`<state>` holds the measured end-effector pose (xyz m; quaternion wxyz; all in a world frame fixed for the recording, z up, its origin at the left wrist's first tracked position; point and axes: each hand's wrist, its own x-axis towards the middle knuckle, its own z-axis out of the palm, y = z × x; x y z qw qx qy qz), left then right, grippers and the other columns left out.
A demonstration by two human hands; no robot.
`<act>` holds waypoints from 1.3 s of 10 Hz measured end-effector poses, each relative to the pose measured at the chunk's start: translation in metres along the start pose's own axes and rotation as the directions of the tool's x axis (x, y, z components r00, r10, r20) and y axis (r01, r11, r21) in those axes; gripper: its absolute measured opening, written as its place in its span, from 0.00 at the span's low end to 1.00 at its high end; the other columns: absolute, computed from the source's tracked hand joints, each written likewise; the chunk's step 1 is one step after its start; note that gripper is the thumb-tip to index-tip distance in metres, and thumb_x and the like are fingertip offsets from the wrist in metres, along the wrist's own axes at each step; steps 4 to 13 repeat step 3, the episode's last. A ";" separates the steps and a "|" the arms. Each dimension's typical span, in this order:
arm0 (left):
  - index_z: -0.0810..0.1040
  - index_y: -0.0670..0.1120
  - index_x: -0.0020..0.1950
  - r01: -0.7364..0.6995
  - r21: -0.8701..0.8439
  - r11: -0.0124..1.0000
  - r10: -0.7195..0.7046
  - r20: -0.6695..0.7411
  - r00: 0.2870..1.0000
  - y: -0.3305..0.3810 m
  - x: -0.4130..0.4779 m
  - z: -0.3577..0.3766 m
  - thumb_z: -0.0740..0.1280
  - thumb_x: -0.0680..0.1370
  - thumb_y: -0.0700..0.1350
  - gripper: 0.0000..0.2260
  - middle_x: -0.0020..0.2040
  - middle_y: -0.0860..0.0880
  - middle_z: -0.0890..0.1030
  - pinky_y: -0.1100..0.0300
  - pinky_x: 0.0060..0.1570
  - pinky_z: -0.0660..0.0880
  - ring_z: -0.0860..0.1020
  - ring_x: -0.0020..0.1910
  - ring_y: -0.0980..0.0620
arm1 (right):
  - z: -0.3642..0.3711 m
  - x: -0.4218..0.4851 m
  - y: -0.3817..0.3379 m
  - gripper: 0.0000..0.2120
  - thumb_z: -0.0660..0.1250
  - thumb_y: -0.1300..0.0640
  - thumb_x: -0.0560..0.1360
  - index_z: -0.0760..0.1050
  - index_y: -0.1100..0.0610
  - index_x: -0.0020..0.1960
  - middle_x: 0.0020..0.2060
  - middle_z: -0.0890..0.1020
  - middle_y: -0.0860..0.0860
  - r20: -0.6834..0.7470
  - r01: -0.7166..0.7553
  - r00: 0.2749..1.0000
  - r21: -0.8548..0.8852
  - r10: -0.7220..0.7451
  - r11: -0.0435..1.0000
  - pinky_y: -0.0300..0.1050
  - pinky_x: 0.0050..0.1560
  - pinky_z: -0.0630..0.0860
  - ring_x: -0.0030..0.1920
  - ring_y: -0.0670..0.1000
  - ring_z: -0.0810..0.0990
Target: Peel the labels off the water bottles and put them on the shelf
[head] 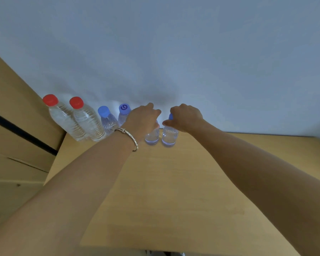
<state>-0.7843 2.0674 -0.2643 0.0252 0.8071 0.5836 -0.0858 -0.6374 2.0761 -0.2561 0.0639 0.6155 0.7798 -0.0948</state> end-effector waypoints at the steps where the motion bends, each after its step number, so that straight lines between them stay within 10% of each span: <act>1: 0.68 0.48 0.71 0.028 -0.021 0.999 -0.030 -0.072 0.997 -0.002 -0.014 -0.022 0.61 0.80 0.53 0.21 0.67 0.45 0.70 0.51 0.51 0.73 0.75 0.61 0.42 | -0.014 -0.005 0.004 0.26 0.58 0.35 0.76 0.75 0.56 0.58 0.53 0.78 0.53 0.032 0.005 0.999 0.006 -0.005 1.000 0.45 0.45 0.69 0.48 0.55 0.76; 3: 0.68 0.50 0.71 0.171 -0.014 0.985 -0.171 -0.142 0.975 -0.031 -0.050 -0.056 0.57 0.81 0.54 0.19 0.66 0.47 0.73 0.52 0.52 0.72 0.75 0.62 0.44 | -0.047 -0.009 0.014 0.26 0.54 0.39 0.80 0.70 0.55 0.68 0.63 0.75 0.55 -0.069 0.052 0.997 0.110 -0.045 0.993 0.49 0.53 0.70 0.62 0.58 0.75; 13: 0.68 0.50 0.71 0.171 -0.014 0.985 -0.171 -0.142 0.975 -0.031 -0.050 -0.056 0.57 0.81 0.54 0.19 0.66 0.47 0.73 0.52 0.52 0.72 0.75 0.62 0.44 | -0.047 -0.009 0.014 0.26 0.54 0.39 0.80 0.70 0.55 0.68 0.63 0.75 0.55 -0.069 0.052 0.997 0.110 -0.045 0.993 0.49 0.53 0.70 0.62 0.58 0.75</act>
